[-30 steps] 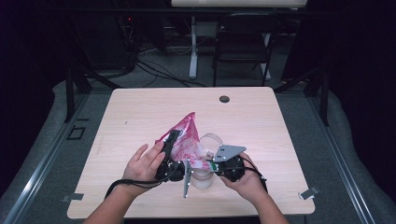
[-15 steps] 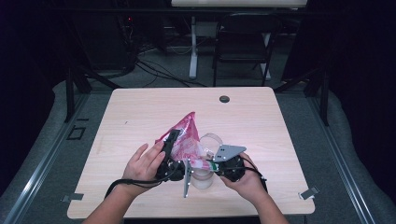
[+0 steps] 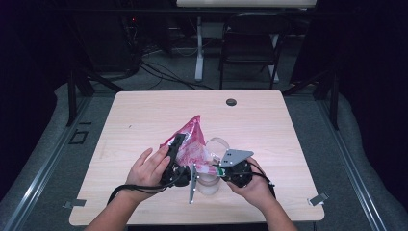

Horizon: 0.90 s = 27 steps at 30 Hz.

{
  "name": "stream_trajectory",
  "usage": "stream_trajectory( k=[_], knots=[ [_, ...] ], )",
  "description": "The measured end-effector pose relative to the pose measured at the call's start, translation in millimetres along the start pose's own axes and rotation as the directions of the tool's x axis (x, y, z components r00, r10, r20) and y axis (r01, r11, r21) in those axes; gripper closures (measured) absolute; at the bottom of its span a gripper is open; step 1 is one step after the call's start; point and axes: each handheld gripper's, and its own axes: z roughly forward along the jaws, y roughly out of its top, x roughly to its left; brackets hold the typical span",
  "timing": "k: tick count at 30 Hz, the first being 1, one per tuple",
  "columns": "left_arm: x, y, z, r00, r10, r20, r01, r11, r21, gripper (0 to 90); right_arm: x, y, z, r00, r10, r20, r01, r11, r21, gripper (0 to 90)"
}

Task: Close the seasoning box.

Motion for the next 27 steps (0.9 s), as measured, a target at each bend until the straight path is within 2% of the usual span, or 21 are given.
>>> stream_trajectory(
  k=[7, 9, 23, 27],
  knots=[
    [-2.4, -5.4, 1.2, 0.9996, -0.021, 0.021, 0.021, 0.9997, 0.009, 60.7, -0.3, 1.0, -2.1, 1.0000, -0.001, 0.001, 0.001, 1.000, -0.004, 90.0],
    [-2.9, -6.9, 1.1, 0.9991, -0.030, 0.029, 0.030, 0.9993, 0.025, 60.7, 0.2, 1.4, -2.5, 1.0000, -0.003, 0.003, 0.003, 1.000, -0.003, 90.0],
    [-0.7, -14.0, 2.2, 0.9979, -0.052, 0.037, 0.051, 0.9980, 0.037, 61.6, 4.7, 8.5, -9.9, 0.9997, -0.022, 0.010, 0.022, 0.999, -0.032, 90.0],
    [-1.5, -16.0, 2.1, 0.9964, -0.069, 0.049, 0.067, 0.9967, 0.046, 61.7, 6.0, 9.6, -10.4, 0.9996, -0.025, 0.008, 0.026, 0.999, -0.035, 90.0]
  ],
)
